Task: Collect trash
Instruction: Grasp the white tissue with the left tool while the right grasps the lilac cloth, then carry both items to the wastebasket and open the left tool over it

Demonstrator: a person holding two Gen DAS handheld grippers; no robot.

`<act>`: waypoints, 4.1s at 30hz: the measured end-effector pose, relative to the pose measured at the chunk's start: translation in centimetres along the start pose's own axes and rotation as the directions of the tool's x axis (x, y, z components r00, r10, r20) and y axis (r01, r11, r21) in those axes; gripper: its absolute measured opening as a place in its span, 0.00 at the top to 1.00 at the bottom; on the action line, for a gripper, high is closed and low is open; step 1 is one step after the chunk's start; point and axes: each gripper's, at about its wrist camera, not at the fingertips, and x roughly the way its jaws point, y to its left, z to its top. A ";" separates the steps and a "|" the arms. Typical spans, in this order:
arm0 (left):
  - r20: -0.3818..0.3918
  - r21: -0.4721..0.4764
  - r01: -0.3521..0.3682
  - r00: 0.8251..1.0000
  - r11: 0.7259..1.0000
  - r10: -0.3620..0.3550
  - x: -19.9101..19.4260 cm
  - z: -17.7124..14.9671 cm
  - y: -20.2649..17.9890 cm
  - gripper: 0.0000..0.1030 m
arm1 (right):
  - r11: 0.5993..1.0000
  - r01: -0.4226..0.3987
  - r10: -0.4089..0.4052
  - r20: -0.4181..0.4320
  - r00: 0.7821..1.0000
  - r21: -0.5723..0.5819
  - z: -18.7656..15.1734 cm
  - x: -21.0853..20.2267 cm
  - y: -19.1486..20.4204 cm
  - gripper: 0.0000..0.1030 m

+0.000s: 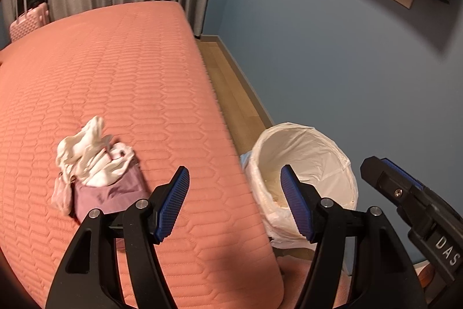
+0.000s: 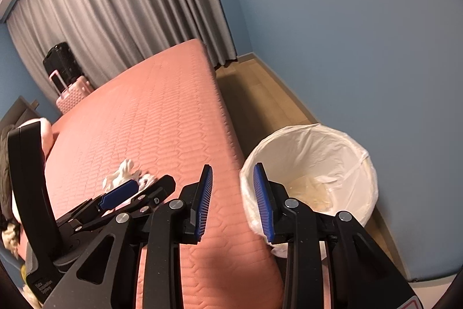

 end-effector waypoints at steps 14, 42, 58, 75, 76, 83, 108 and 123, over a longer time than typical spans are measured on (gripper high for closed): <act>-0.018 -0.145 -0.074 0.997 0.987 0.072 -2.1 -2.0 8.9 0.36 | 0.995 -0.052 0.046 -0.072 0.996 -0.087 -2.9 1.6 6.6 0.62; -0.140 -0.376 -0.197 0.978 0.905 0.155 -0.7 -6.7 23.7 0.29 | 0.979 -0.123 0.073 -0.285 0.956 -0.160 -9.5 11.5 16.2 0.46; -0.164 -0.359 -0.108 0.985 0.927 0.051 2.8 -6.1 23.5 0.73 | 0.982 -0.145 0.088 -0.387 0.918 -0.121 -10.6 16.3 17.1 0.88; 0.006 -0.303 -0.025 1.000 0.953 0.028 -4.5 -3.4 20.1 0.93 | 0.965 -0.233 0.208 -0.192 0.959 -0.122 -5.8 7.4 17.5 0.98; 0.016 -0.297 -0.019 1.000 0.955 0.025 -5.0 -3.2 19.7 0.93 | 0.964 -0.236 0.212 -0.179 0.961 -0.122 -5.5 6.8 17.4 0.98; 0.097 -0.238 0.031 0.995 0.971 -0.009 -8.5 -1.6 16.1 0.94 | 0.962 -0.244 0.239 -0.056 0.969 -0.119 -2.7 0.9 15.9 0.98; 0.100 0.055 0.193 0.975 0.980 -0.198 -7.5 2.6 -1.3 0.94 | 0.995 -0.089 0.079 0.178 0.981 0.051 3.0 -8.6 0.3 0.98; -0.043 0.154 0.297 0.955 0.943 -0.294 -0.9 2.8 -10.0 0.92 | 0.989 0.018 -0.041 0.154 0.987 0.145 3.4 -7.4 -7.2 0.98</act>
